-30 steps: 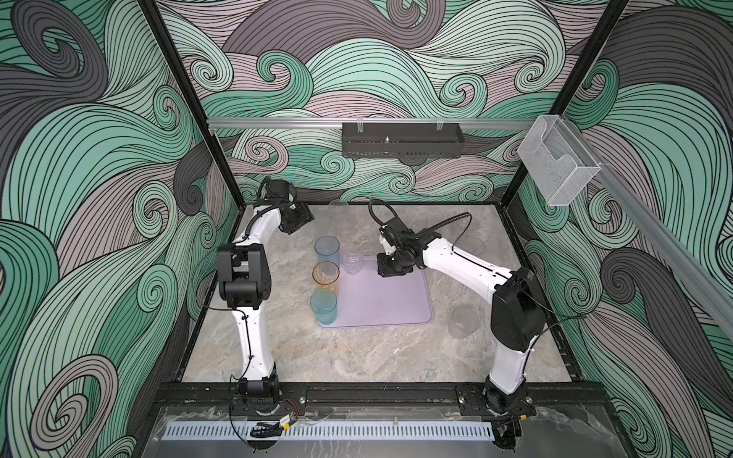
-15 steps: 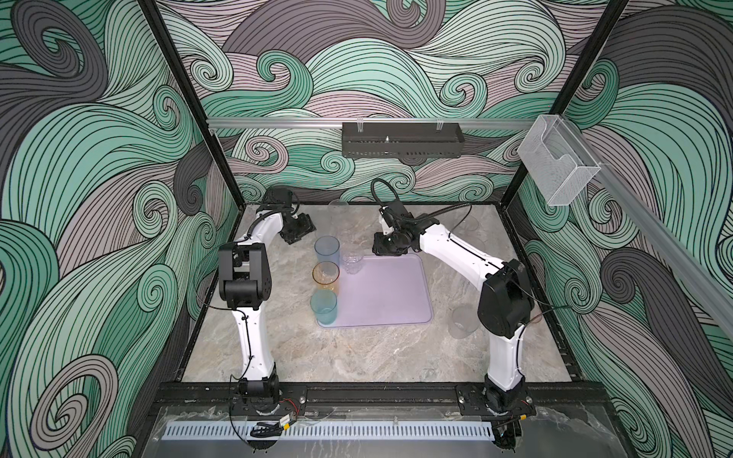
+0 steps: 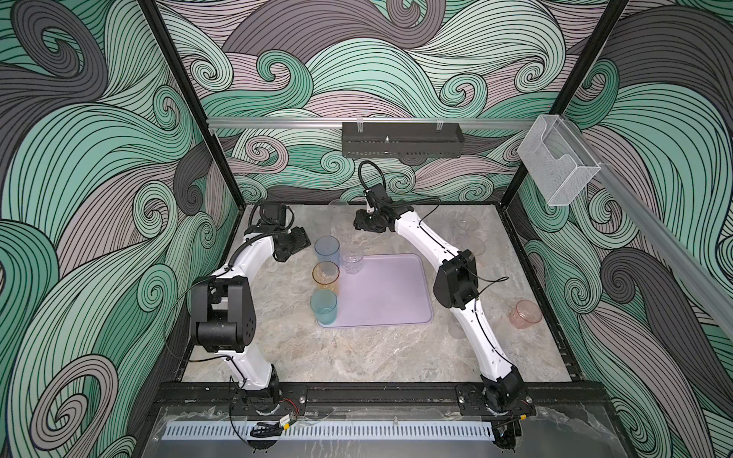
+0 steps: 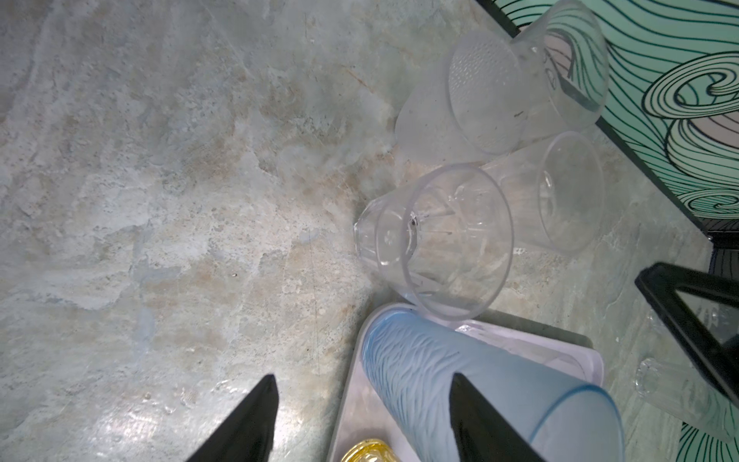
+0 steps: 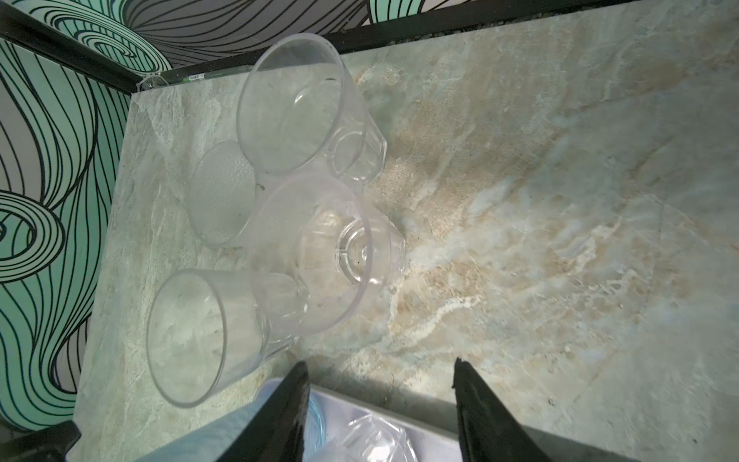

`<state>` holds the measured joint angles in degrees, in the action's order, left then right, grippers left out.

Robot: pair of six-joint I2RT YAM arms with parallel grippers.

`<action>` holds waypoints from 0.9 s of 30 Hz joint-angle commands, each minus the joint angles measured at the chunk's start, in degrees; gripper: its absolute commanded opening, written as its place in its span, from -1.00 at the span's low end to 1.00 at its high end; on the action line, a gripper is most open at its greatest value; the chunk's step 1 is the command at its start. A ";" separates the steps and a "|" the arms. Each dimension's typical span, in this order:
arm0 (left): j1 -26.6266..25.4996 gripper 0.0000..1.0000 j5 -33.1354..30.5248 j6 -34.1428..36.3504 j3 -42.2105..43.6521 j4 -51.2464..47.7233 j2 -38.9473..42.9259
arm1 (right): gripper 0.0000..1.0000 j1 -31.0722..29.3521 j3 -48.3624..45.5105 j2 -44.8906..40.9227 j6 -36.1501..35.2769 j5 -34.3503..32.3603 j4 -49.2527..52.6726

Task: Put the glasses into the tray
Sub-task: 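Raise the right gripper and move it back over the clear cups beyond the tray, then close the right gripper on another clear cup and lift it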

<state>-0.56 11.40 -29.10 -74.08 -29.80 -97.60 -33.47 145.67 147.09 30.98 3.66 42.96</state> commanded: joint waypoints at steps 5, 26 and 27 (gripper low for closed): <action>-0.37 0.41 -0.02 -0.61 1.61 3.29 0.57 | 0.16 0.07 6.96 6.69 1.31 -1.70 -4.01; -0.33 0.41 -3.92 0.99 2.23 2.62 3.65 | -0.58 1.79 -0.61 3.37 -2.22 -3.66 -4.17; -0.32 0.41 -3.98 1.08 2.28 2.58 3.85 | -0.64 1.99 -1.12 2.99 -2.29 -3.64 -4.08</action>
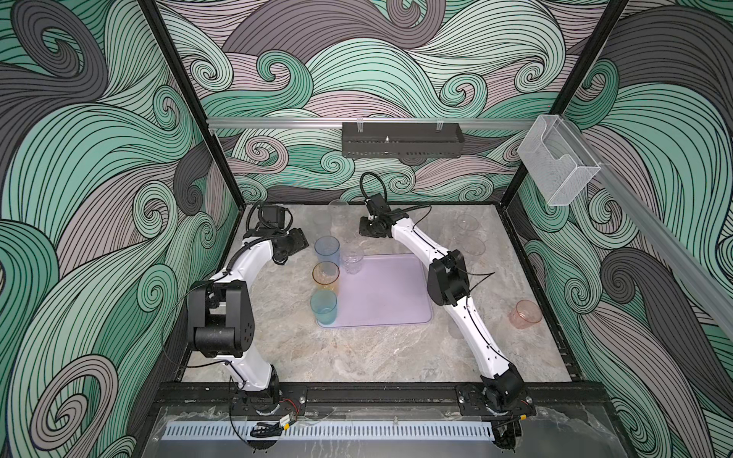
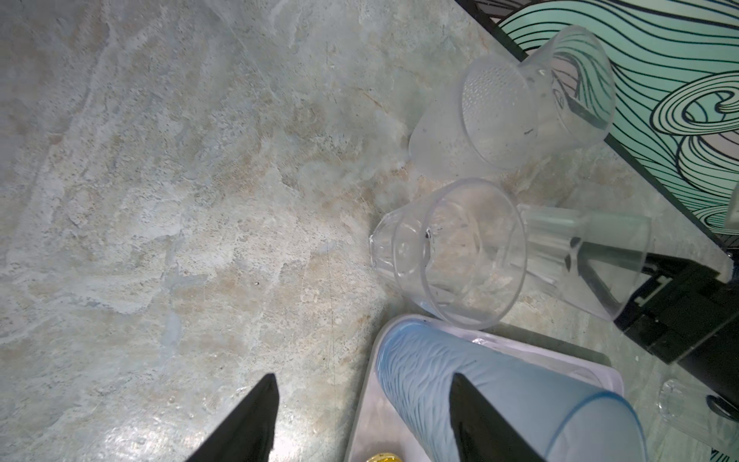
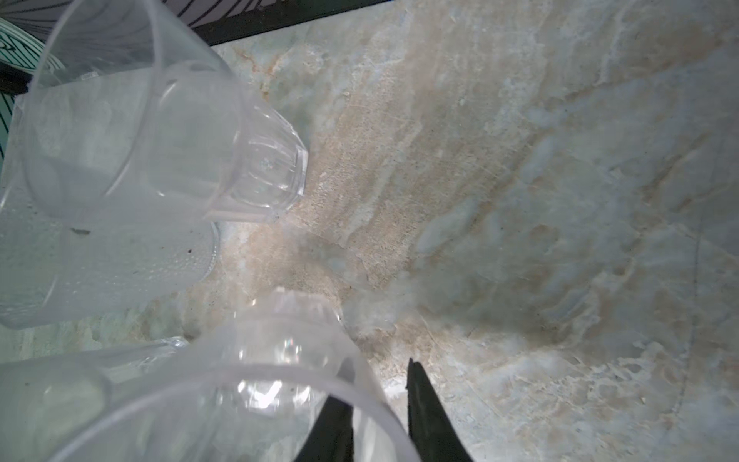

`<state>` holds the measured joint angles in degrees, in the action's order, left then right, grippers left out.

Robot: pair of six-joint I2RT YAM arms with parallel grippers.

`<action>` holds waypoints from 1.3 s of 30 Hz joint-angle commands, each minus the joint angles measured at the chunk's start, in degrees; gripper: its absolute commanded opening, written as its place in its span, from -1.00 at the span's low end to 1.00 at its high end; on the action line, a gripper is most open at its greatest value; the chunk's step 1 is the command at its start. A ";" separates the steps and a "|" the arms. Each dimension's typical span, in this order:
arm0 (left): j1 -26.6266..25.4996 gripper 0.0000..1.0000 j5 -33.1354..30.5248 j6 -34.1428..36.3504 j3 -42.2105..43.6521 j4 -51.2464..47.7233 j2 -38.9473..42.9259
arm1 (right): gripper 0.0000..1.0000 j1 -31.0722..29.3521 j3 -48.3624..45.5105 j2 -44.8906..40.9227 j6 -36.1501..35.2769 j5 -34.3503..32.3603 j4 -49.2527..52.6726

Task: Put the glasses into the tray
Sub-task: 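Close the right gripper on another clear cup and lift it, then carry the clear cup over the tray and lower it beside the first clear cup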

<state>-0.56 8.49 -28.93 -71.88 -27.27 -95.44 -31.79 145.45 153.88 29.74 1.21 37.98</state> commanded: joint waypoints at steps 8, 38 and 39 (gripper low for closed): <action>-0.32 0.41 -1.29 0.84 -0.02 -0.16 2.04 | -0.84 1.31 -5.24 -9.71 -4.40 -3.16 1.21; -0.60 0.41 4.70 -1.05 5.95 -4.77 16.70 | -0.94 -8.03 -50.75 -51.40 -6.87 -8.68 17.60; -0.59 0.41 4.78 -1.00 6.80 -4.66 16.87 | -0.93 -9.74 -51.27 -51.07 -6.45 -8.89 17.45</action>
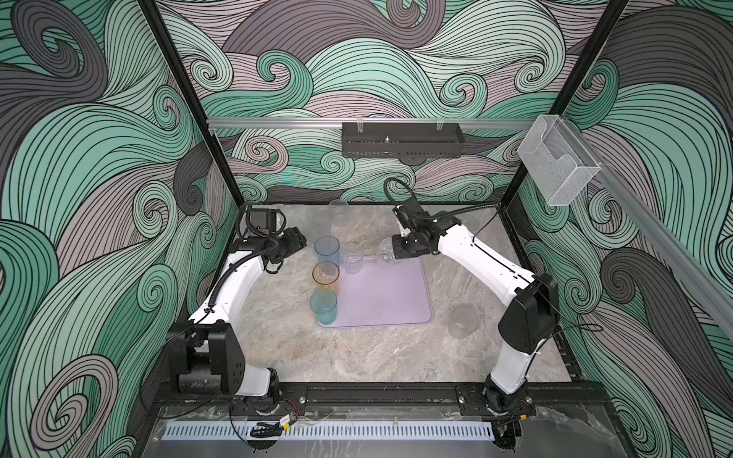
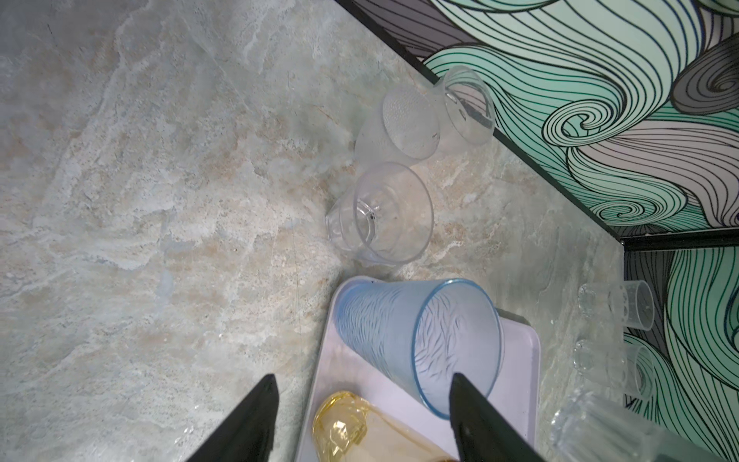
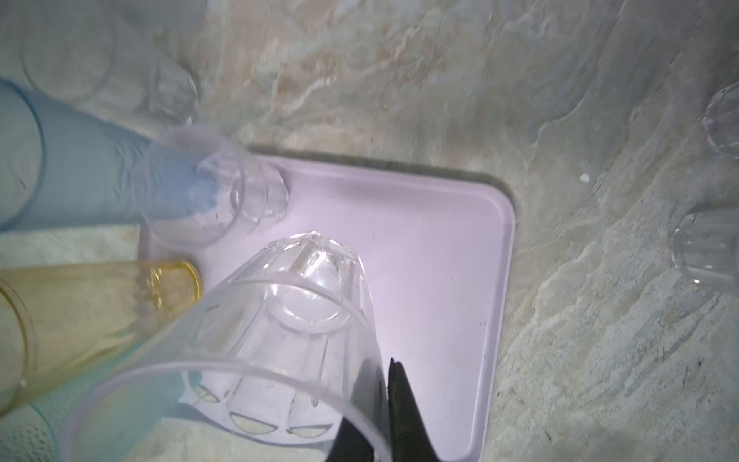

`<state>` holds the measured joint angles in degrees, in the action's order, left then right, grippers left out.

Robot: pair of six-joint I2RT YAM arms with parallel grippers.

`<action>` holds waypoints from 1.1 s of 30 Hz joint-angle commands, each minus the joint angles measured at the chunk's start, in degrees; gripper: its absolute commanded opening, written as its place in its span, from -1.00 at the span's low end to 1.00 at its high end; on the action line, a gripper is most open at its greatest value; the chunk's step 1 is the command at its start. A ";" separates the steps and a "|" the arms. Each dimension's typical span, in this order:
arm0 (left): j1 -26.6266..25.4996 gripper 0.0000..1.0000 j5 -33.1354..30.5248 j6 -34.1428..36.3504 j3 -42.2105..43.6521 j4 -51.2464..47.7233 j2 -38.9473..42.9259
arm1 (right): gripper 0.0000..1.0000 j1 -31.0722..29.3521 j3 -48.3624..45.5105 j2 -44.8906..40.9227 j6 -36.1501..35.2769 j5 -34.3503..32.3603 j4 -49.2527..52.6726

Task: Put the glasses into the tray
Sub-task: 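Carry the clear cup over the tray and lower it beside the first clear cup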

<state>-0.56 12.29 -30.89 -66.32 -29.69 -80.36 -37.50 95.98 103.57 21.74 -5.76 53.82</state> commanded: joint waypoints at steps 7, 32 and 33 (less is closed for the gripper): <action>-0.59 0.40 0.28 1.69 4.88 -0.90 2.34 | -0.93 -9.83 0.77 6.30 3.03 -2.50 -0.93; -0.62 0.41 -2.80 3.91 7.88 1.37 1.55 | -0.71 -11.82 12.47 20.97 4.07 -5.61 -0.61; -0.59 0.40 -2.80 3.86 7.88 1.44 1.47 | -0.71 -11.81 12.68 21.12 4.25 -5.43 -0.63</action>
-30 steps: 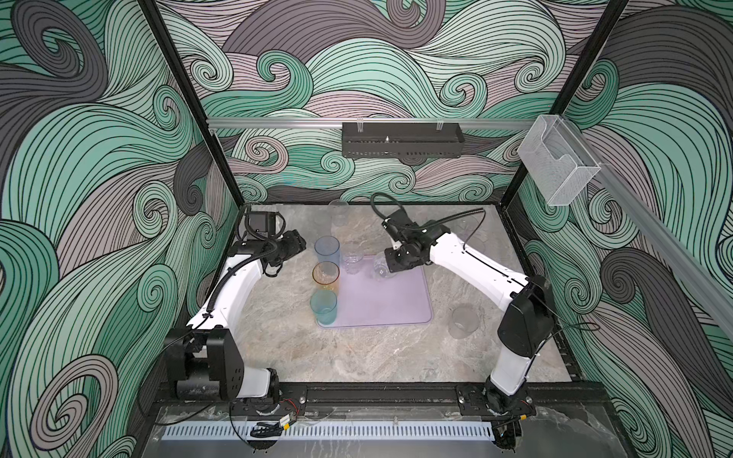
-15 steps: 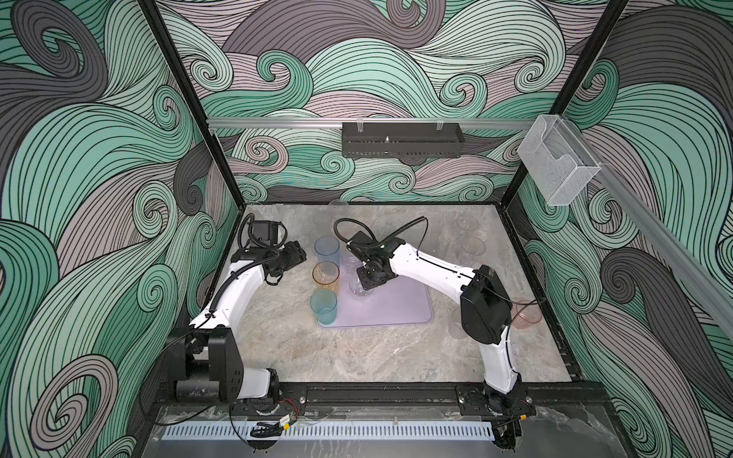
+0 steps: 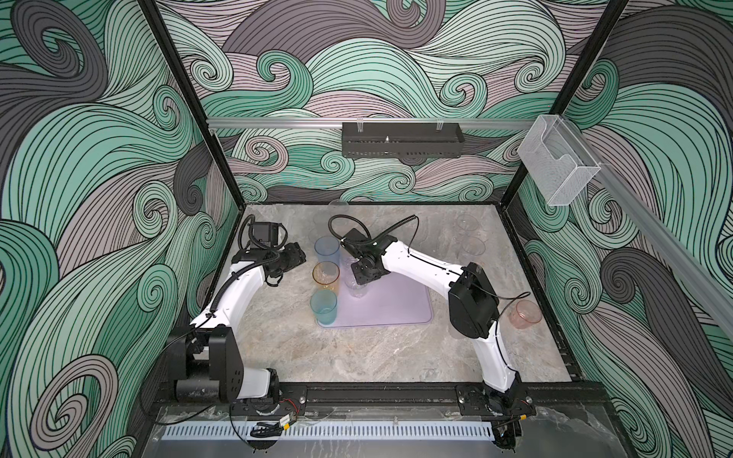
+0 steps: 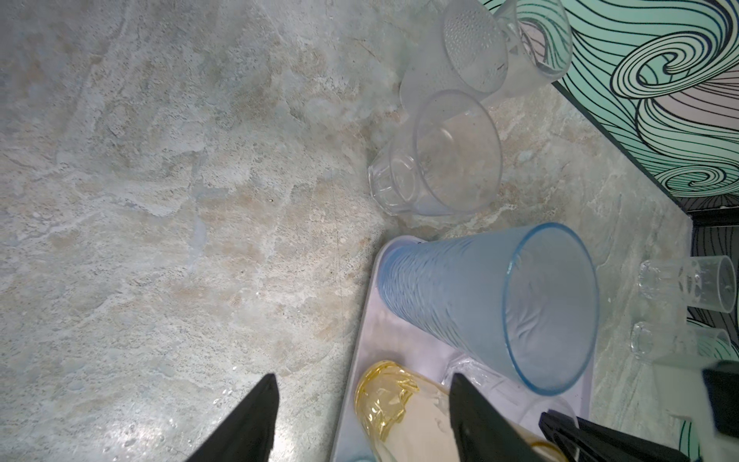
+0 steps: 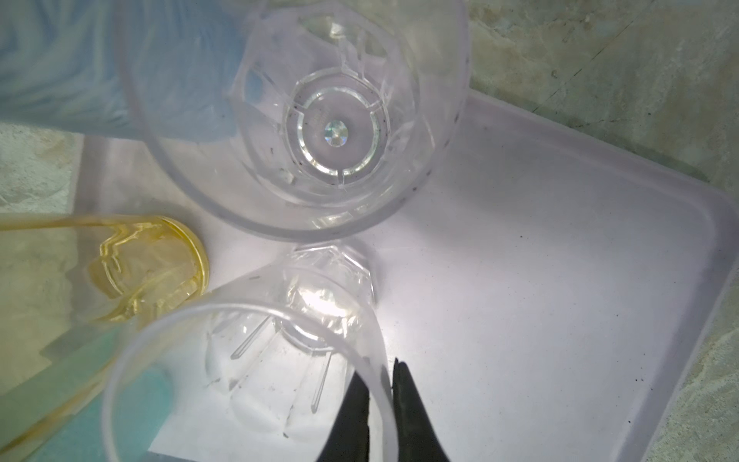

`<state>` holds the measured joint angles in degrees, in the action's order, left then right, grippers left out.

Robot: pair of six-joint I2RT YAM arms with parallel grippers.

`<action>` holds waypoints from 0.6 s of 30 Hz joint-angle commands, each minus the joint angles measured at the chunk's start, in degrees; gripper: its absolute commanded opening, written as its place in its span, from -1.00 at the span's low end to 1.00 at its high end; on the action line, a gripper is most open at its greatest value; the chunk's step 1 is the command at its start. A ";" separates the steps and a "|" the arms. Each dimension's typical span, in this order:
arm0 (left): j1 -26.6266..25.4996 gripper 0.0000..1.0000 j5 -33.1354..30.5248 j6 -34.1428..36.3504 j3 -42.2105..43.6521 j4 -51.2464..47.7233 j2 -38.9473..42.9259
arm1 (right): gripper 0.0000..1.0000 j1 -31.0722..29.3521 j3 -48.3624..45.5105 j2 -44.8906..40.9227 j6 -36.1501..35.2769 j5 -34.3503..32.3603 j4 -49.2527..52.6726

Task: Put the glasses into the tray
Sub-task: 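Carry the clear cup over the tray and lower it beside the first clear cup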

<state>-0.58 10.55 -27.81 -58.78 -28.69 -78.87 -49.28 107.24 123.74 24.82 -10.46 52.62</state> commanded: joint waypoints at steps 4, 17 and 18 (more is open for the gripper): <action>-0.56 0.40 -1.14 0.88 0.34 0.48 -0.25 | -0.71 0.02 1.97 1.50 2.14 0.09 0.40; -0.55 0.40 -1.36 0.89 0.08 0.47 -0.85 | -0.84 0.31 2.44 1.57 3.20 -1.95 -2.08; -0.52 0.40 -1.40 0.88 0.07 0.52 -0.85 | -0.83 0.32 2.52 1.52 3.09 -1.63 -2.08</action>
<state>-0.58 10.07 -27.49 -58.76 -28.67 -79.07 -49.23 108.01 123.90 27.24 -10.59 51.16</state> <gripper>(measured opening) 0.702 0.087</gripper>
